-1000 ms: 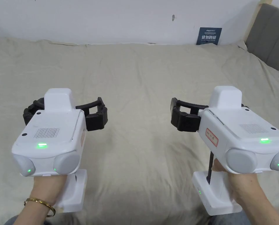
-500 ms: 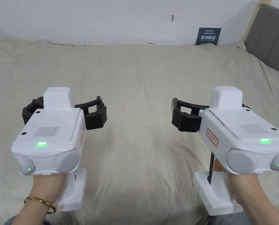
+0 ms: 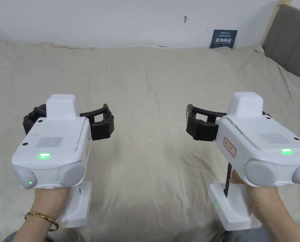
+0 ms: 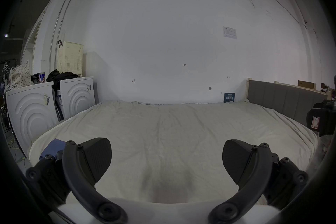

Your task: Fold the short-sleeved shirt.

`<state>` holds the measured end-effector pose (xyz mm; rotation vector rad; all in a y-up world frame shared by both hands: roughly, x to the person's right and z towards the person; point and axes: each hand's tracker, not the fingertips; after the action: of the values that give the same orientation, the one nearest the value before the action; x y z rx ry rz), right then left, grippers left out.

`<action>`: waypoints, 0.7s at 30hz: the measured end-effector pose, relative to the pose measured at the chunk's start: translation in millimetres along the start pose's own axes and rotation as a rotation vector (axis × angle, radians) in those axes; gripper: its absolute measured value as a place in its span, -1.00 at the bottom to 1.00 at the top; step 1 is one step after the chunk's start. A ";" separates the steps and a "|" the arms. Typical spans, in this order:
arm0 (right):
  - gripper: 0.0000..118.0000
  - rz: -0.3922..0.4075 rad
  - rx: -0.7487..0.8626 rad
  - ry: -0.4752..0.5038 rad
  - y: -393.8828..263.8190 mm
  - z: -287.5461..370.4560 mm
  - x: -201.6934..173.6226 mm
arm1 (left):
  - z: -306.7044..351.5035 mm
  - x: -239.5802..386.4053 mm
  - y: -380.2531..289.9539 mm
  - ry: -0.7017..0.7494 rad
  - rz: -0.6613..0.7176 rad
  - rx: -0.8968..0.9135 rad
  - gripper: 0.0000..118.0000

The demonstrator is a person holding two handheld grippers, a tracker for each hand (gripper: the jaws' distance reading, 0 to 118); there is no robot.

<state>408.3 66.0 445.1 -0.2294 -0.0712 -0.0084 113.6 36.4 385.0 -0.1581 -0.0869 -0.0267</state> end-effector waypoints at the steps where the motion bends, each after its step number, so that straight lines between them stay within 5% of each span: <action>1: 1.00 -0.001 0.000 0.001 0.3 0.2 -0.1 | 0.5 0.5 -0.3 0.000 -0.001 0.000 1.00; 21: 1.00 0.006 -0.001 0.008 -5.1 -4.2 -0.4 | 3.4 -3.4 0.7 0.010 -0.001 0.007 1.00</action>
<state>408.1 60.1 442.2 -0.2300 -0.0622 -0.0031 109.9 37.7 387.9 -0.1509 -0.0768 -0.0279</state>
